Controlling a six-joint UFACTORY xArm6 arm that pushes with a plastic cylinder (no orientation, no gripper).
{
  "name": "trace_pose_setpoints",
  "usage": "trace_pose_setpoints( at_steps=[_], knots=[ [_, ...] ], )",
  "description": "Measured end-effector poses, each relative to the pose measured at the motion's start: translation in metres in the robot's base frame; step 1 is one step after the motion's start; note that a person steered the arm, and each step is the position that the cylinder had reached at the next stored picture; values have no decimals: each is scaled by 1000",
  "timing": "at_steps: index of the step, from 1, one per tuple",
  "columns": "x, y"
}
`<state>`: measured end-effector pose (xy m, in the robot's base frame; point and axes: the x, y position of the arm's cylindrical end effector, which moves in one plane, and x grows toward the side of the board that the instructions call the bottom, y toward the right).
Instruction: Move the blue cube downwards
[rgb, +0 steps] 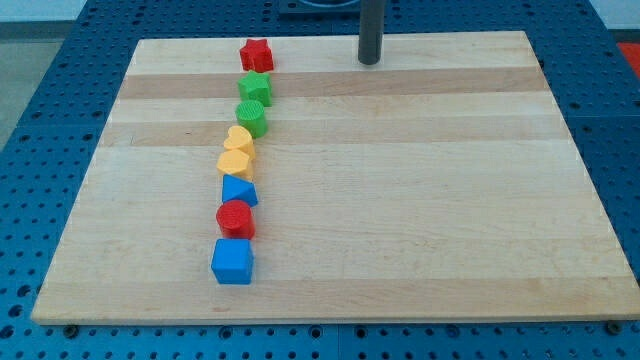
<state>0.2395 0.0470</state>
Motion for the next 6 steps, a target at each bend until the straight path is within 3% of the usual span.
trace_pose_setpoints(
  at_steps=[2,4,6],
  knots=[
    [-38,-76],
    [-24,-123],
    [27,-62]
  ],
)
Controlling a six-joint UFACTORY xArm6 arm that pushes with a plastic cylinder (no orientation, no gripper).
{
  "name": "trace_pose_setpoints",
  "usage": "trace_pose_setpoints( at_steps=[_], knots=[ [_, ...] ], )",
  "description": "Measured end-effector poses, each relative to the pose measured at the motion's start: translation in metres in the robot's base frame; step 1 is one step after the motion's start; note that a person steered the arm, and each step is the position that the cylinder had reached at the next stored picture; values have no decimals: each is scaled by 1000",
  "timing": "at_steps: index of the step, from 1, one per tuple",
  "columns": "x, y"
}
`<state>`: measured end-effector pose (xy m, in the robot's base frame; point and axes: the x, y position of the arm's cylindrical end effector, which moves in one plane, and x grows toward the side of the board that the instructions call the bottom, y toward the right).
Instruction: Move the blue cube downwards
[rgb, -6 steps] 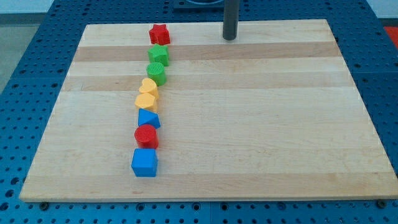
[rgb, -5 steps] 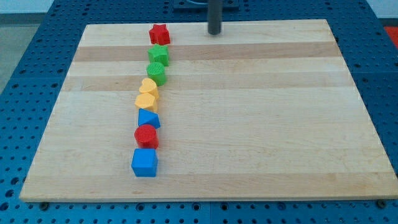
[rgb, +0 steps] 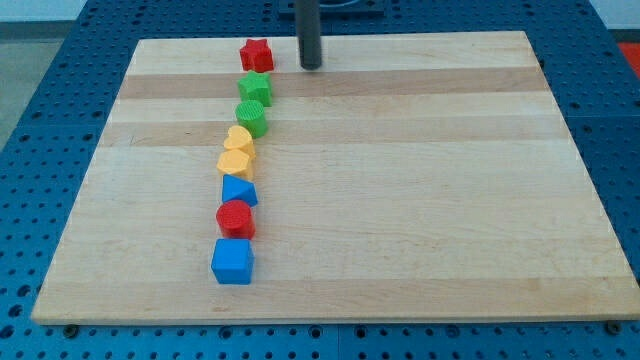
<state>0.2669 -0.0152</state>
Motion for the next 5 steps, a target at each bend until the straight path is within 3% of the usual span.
trace_pose_setpoints(
  at_steps=[2,3,4,5],
  knots=[
    [133,18],
    [176,-4],
    [251,-19],
    [280,-73]
  ],
)
